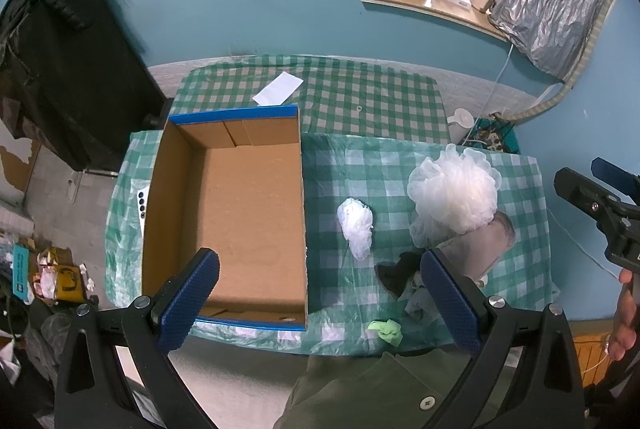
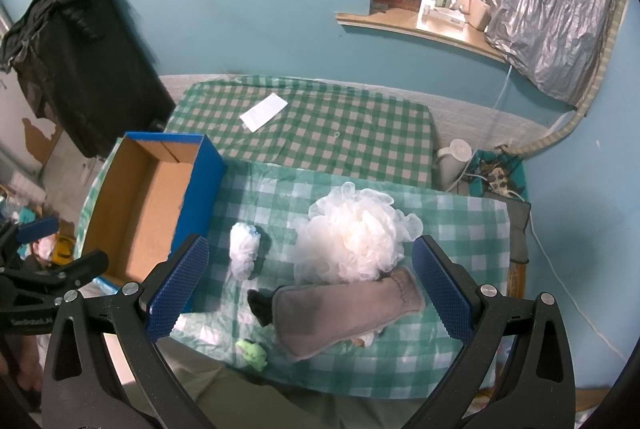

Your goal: Organize soft objects

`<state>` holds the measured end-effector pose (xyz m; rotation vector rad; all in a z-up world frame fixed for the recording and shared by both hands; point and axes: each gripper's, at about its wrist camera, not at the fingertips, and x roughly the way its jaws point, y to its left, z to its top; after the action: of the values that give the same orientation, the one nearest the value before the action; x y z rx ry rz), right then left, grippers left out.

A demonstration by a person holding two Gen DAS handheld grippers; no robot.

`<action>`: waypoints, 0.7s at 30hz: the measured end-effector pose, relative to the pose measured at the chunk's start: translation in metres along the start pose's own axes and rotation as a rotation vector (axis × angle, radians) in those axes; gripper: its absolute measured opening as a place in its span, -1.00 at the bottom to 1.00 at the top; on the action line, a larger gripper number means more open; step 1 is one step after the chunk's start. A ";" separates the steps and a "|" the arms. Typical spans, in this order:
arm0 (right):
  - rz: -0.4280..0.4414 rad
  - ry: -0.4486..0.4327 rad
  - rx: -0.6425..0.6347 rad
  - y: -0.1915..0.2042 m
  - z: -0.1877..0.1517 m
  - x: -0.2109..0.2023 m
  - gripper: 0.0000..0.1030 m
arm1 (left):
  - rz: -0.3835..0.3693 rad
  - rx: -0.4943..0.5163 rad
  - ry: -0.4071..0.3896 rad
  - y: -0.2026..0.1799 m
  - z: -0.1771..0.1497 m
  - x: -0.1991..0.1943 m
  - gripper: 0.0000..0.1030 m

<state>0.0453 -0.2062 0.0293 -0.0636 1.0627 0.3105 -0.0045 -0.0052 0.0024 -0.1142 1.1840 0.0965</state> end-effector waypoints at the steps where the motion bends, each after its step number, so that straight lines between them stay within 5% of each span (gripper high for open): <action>1: -0.001 0.001 0.000 0.000 0.000 0.000 0.96 | 0.000 0.000 0.000 0.000 0.000 0.000 0.97; 21: -0.002 0.003 -0.001 0.000 0.000 0.001 0.96 | 0.002 0.004 0.001 -0.002 -0.006 -0.002 0.97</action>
<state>0.0454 -0.2060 0.0285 -0.0661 1.0656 0.3093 -0.0100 -0.0083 0.0022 -0.1090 1.1856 0.0959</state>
